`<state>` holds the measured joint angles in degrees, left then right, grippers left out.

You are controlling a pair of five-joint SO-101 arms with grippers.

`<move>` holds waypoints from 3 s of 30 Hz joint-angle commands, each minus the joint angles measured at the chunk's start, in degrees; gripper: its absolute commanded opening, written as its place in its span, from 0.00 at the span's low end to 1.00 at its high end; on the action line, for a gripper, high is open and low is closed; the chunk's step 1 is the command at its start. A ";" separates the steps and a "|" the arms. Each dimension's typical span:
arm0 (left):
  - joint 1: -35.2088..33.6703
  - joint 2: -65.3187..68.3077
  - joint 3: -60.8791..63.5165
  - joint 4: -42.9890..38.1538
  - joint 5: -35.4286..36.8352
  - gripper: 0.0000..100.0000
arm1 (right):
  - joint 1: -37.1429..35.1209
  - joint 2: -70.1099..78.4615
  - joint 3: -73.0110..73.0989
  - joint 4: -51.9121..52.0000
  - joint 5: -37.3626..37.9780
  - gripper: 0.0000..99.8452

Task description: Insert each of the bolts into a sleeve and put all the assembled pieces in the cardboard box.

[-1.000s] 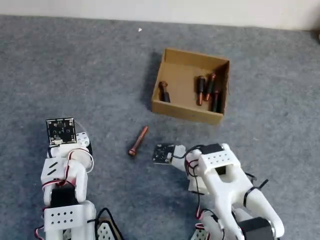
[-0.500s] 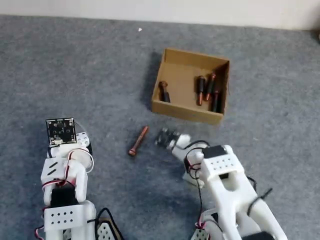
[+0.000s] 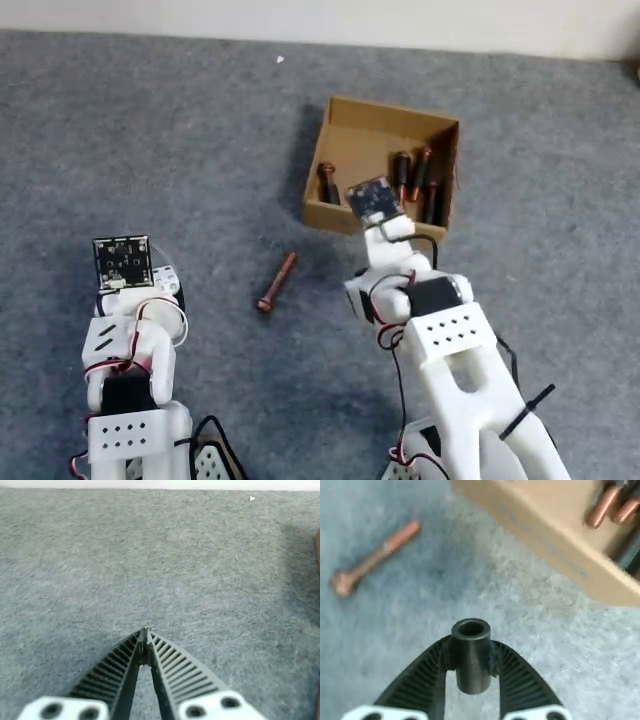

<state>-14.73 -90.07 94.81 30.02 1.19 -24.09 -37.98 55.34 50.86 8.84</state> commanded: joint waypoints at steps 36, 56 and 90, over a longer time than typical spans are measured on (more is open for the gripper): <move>5.41 0.22 -25.63 34.81 -11.16 0.10 | 8.66 -0.04 9.10 -16.57 -5.27 0.01; 24.31 27.12 -44.44 45.01 -16.88 0.10 | 11.38 -0.04 9.01 -16.57 -5.19 0.01; 26.68 95.60 -64.84 22.68 -5.80 0.15 | 11.38 -0.04 8.66 -16.57 -4.75 0.01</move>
<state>12.70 3.74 35.03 51.03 -7.87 -13.71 -37.89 64.92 35.91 4.18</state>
